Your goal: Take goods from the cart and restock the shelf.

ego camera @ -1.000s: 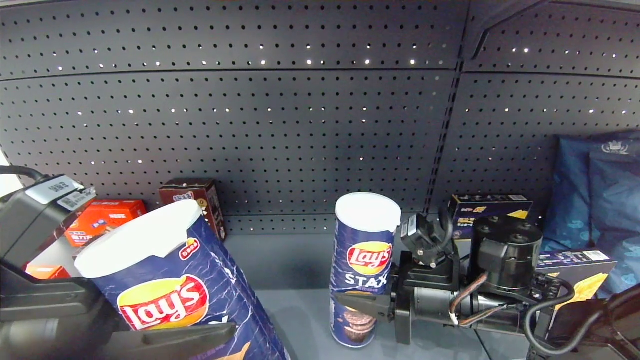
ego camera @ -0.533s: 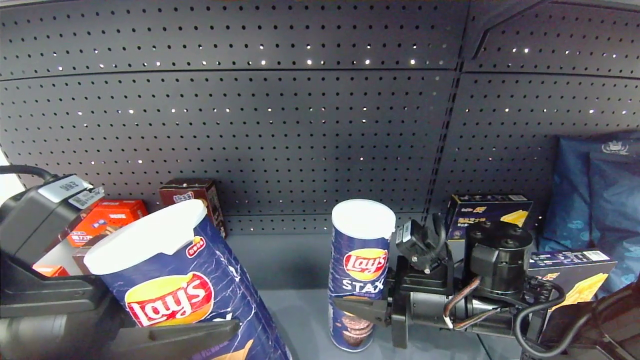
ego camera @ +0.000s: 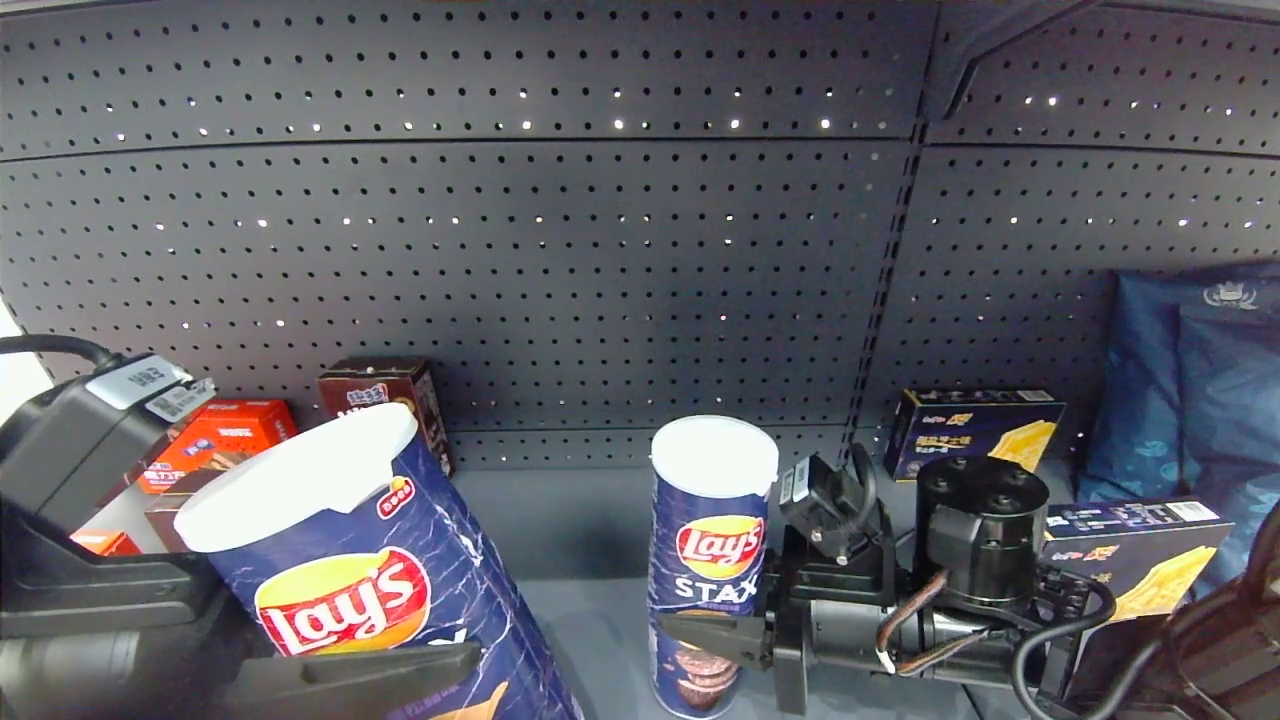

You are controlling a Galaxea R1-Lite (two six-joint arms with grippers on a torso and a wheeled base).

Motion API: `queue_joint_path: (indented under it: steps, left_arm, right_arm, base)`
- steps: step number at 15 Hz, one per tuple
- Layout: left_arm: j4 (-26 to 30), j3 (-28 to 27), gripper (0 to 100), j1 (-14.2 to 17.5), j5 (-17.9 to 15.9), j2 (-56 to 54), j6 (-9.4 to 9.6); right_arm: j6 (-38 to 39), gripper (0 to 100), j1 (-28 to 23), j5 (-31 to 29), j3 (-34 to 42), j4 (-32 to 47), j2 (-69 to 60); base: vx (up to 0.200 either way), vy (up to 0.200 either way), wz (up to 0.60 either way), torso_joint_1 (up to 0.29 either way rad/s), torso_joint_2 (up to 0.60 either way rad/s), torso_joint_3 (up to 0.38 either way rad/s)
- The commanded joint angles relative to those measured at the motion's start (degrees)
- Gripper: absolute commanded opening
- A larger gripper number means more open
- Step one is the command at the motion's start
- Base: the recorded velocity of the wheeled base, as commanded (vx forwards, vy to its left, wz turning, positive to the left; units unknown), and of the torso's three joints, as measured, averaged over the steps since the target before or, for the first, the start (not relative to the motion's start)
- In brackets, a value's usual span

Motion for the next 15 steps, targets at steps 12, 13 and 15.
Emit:
queue_joint_path:
  steps: [12,13,15]
  left_arm:
    - [0.0,0.8,0,0.1,0.0,-0.3,-0.01]
    - [0.0,0.8,0,0.1,0.0,-0.3,-0.01]
    - [0.0,0.8,0,0.1,0.0,-0.3,-0.01]
  right_arm:
    - [-0.4,100,0.1,-0.2,1.0,-0.2,0.1]
    - [-0.4,100,0.0,-0.3,1.4,-0.7,-0.3]
    - [-0.3,100,-0.5,-0.3,2.3,-1.3,-1.8]
  base:
    - [0.0,0.0,0.0,0.0,0.0,0.0]
    - [0.0,0.0,0.0,0.0,0.0,0.0]
    - [0.0,0.0,0.0,0.0,0.0,0.0]
